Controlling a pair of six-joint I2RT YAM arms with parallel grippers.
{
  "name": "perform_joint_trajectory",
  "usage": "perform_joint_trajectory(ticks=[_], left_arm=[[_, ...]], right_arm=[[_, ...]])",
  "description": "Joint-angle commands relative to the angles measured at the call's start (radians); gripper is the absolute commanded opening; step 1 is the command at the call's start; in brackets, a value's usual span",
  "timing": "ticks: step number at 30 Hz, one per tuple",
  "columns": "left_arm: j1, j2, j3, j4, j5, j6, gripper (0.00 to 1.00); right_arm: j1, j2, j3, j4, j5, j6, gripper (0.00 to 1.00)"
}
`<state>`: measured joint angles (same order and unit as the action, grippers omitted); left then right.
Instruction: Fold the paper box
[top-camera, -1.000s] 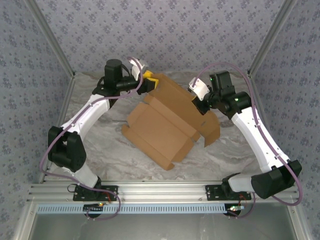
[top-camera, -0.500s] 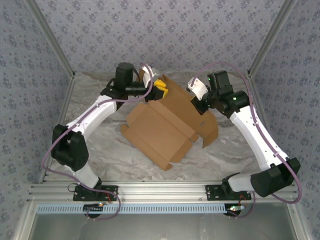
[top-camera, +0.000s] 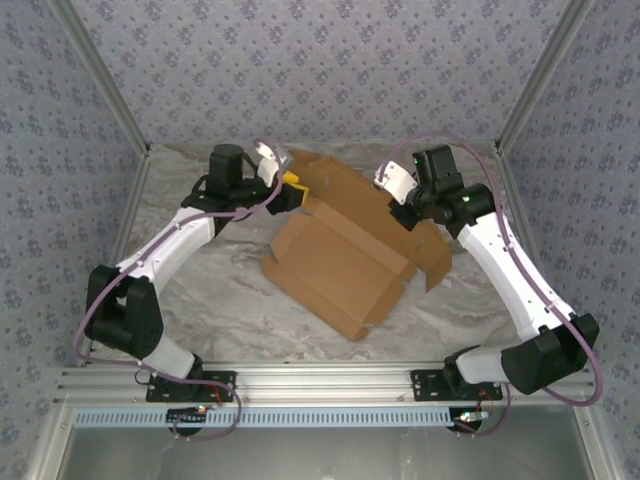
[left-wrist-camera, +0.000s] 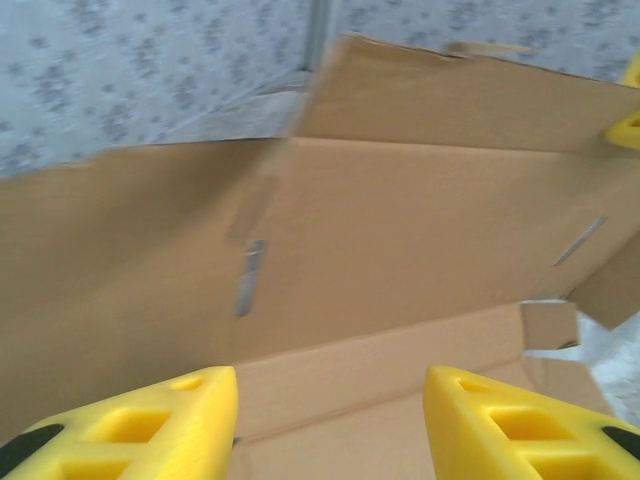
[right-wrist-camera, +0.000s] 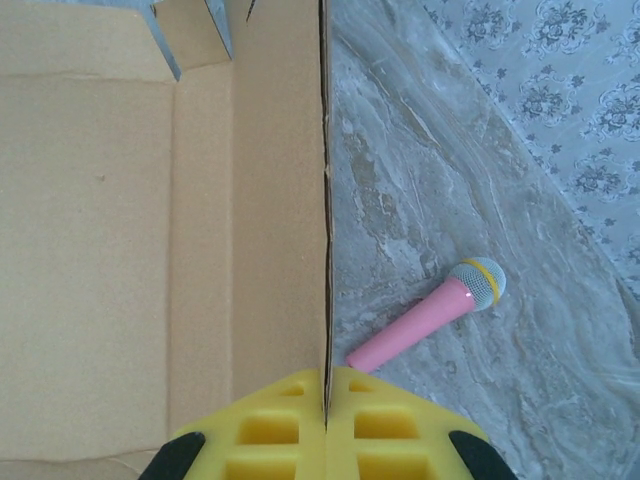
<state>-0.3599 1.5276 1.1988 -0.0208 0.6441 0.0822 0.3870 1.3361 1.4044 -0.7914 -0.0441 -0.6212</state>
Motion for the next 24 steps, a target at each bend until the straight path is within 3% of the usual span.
perform_joint_trajectory(ticks=[1,7,17,24], left_arm=[[0.053,-0.055,-0.031,0.079,-0.111,-0.064,0.52],[0.169,-0.041,-0.054,0.098,-0.286,-0.168,0.54],[0.227,0.143,0.071,-0.049,-0.376,-0.125,0.57],[0.268,0.317,0.228,-0.19,-0.363,-0.105,0.57]], right_arm=[[0.001,0.001,-0.025,0.05,0.013,-0.099,0.0],[0.016,0.012,-0.075,0.108,-0.028,-0.224,0.0],[0.1,0.048,-0.203,0.376,0.17,-0.376,0.0],[0.146,0.031,-0.355,0.617,0.286,-0.495,0.0]])
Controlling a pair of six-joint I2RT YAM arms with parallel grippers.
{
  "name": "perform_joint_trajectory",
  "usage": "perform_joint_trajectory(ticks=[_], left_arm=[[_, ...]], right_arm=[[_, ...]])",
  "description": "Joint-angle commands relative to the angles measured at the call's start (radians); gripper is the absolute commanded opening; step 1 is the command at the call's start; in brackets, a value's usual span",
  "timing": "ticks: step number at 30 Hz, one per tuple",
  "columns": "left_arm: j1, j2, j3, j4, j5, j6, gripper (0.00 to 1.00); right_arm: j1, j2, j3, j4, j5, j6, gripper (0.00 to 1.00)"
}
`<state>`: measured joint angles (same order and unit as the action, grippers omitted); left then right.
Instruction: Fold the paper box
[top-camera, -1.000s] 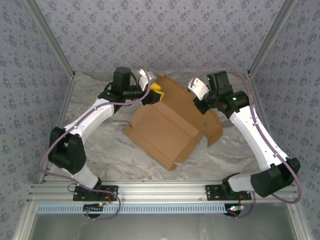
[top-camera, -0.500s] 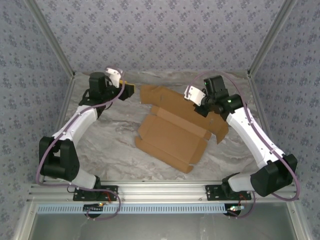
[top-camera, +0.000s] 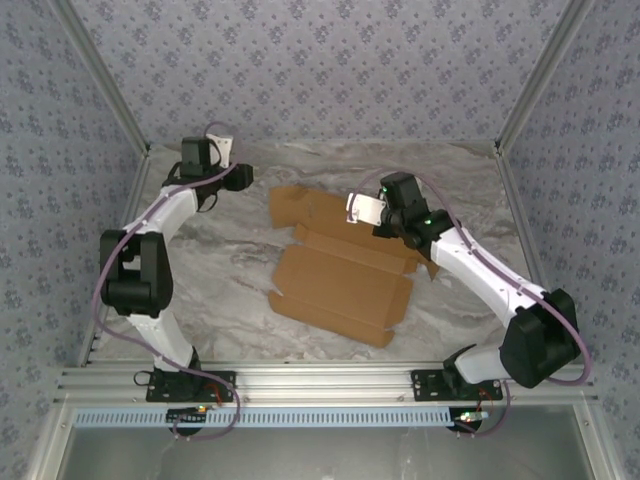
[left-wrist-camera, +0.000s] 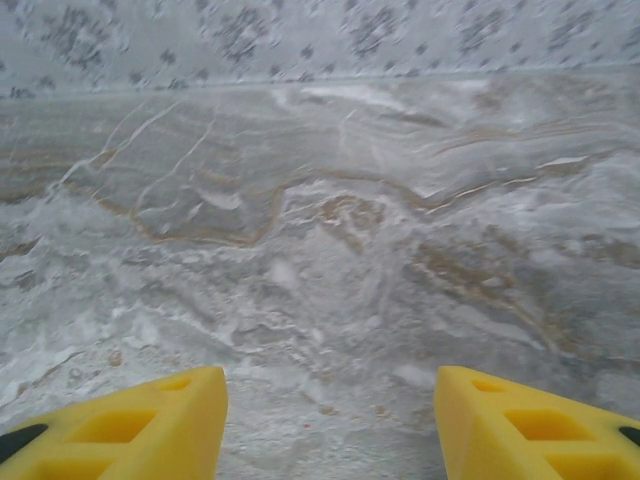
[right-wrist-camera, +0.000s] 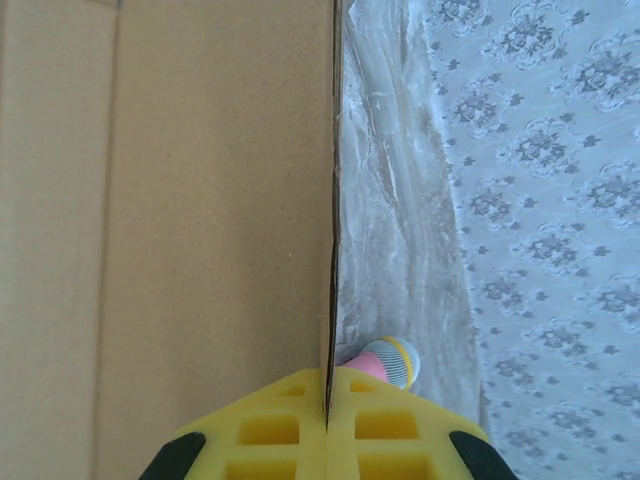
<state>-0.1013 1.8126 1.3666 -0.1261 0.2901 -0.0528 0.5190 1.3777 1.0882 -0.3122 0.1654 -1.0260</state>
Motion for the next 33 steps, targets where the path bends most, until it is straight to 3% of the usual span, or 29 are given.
perform_joint_trajectory(ticks=[1,9,16,23,33], left_arm=[[0.009,0.054,0.077,-0.098,-0.004,0.036,0.57],[0.002,0.192,0.179,-0.194,0.146,0.066,0.55],[-0.034,0.221,0.142,-0.143,0.357,0.104,0.54],[-0.079,0.213,0.091,-0.115,0.428,0.162,0.53],[-0.12,0.197,0.073,-0.152,0.493,0.227,0.53]], right_arm=[[0.019,-0.015,-0.062,0.174,0.086,-0.11,0.0],[0.034,-0.045,-0.195,0.41,0.16,-0.228,0.0],[0.037,-0.034,-0.231,0.496,0.194,-0.264,0.0],[0.028,-0.033,-0.235,0.484,0.203,-0.252,0.0],[0.012,-0.038,-0.309,0.598,0.215,-0.295,0.0]])
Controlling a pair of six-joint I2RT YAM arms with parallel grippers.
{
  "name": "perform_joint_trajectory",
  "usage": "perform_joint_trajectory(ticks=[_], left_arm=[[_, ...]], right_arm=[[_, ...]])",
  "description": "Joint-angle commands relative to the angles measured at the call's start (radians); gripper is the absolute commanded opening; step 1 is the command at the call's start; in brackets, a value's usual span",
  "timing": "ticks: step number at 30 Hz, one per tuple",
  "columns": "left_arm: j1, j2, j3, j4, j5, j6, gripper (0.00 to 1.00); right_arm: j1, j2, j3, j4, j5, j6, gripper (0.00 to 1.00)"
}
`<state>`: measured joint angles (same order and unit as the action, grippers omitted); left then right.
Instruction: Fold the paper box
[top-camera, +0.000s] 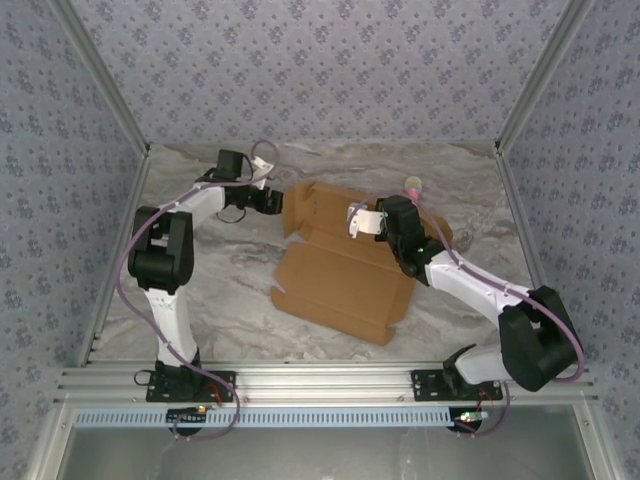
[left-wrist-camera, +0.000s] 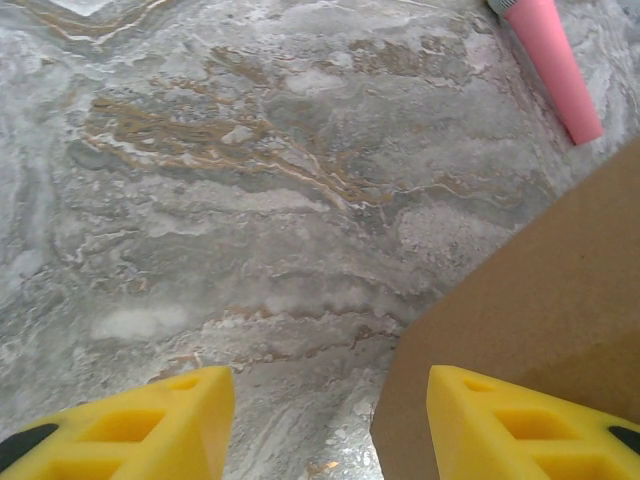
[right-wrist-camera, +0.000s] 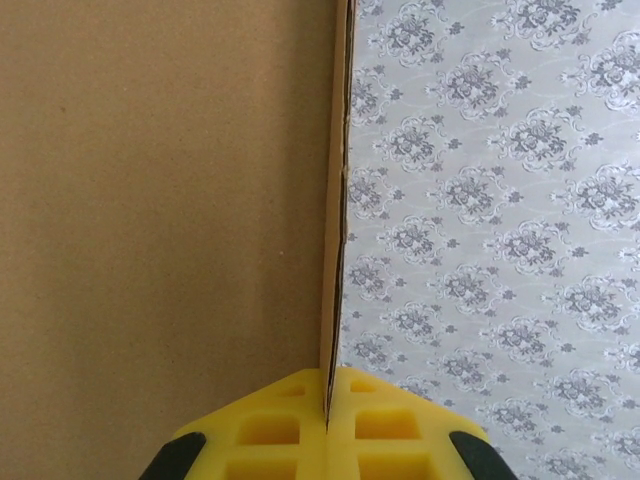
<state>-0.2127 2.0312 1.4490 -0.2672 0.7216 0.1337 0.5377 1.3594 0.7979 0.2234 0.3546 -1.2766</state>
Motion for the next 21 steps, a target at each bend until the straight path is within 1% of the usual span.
perform_joint_trajectory(ticks=[1,7,13,21], left_arm=[[-0.011,-0.025,-0.016,-0.001,0.07,0.041,0.53],[-0.041,-0.057,-0.068,0.051,0.067,0.046,0.53],[-0.06,-0.12,-0.168,0.195,0.046,0.014,0.54],[-0.093,-0.163,-0.264,0.325,0.027,0.017,0.54]], right_arm=[[-0.007,-0.02,-0.027,0.074,0.024,-0.049,0.0],[-0.008,-0.018,-0.054,0.125,0.036,-0.071,0.0],[-0.007,-0.032,-0.069,0.152,0.038,-0.092,0.0],[0.002,-0.041,-0.104,0.212,0.041,-0.119,0.0]])
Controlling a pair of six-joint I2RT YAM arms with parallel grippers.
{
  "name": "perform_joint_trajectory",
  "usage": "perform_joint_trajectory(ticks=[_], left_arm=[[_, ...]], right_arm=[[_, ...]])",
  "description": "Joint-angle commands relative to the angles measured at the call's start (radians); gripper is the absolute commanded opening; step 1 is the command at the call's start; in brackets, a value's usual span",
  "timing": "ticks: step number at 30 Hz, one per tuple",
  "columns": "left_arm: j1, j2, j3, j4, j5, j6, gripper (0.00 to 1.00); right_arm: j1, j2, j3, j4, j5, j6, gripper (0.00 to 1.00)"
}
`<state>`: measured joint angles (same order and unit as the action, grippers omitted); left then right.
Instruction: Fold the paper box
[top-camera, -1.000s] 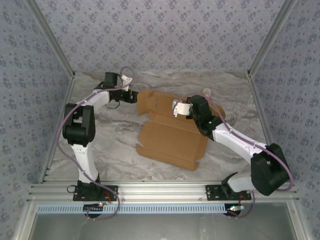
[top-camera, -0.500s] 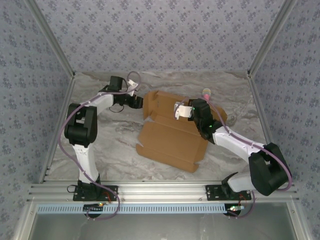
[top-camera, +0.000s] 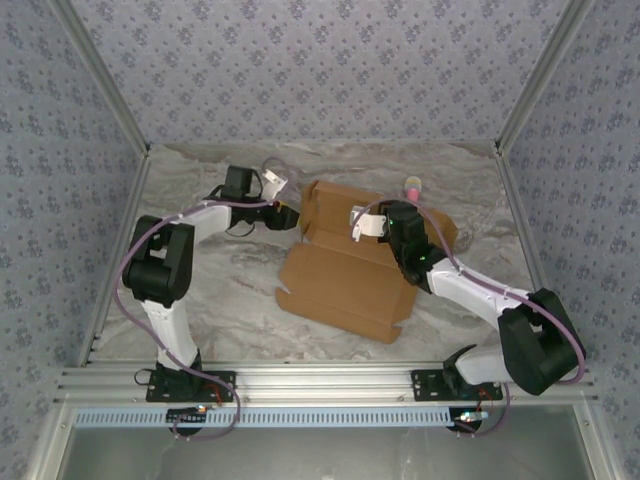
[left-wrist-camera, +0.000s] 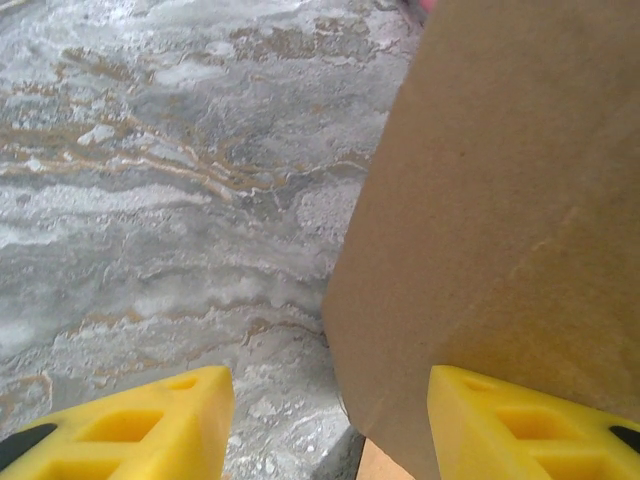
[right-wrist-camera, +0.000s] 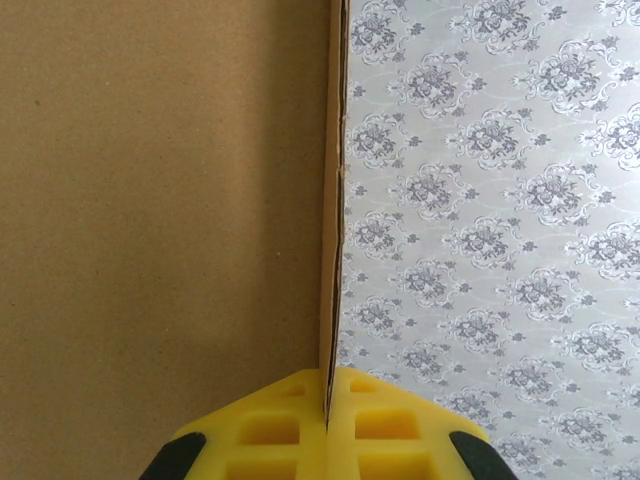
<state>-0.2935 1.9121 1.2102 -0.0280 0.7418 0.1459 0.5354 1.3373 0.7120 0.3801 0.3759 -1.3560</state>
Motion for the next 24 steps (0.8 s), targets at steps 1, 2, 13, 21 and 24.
perform_joint_trajectory(ticks=[1,2,13,21,24], left_arm=[[-0.015,-0.049,-0.035,0.105,0.003,0.002,0.54],[-0.016,-0.055,-0.048,0.123,0.001,0.002,0.54],[-0.033,-0.076,-0.113,0.211,-0.041,0.096,0.54],[-0.033,-0.07,-0.104,0.187,-0.008,0.252,0.54],[-0.033,-0.068,-0.074,0.114,-0.013,0.332,0.55]], right_arm=[[0.006,-0.021,-0.02,0.063,0.02,-0.044,0.0],[0.006,-0.024,-0.025,0.07,0.018,-0.048,0.0],[0.006,-0.029,-0.083,0.152,-0.01,-0.094,0.0],[-0.005,-0.024,-0.074,0.124,-0.037,-0.081,0.0],[-0.013,-0.039,-0.081,0.103,-0.063,-0.07,0.0]])
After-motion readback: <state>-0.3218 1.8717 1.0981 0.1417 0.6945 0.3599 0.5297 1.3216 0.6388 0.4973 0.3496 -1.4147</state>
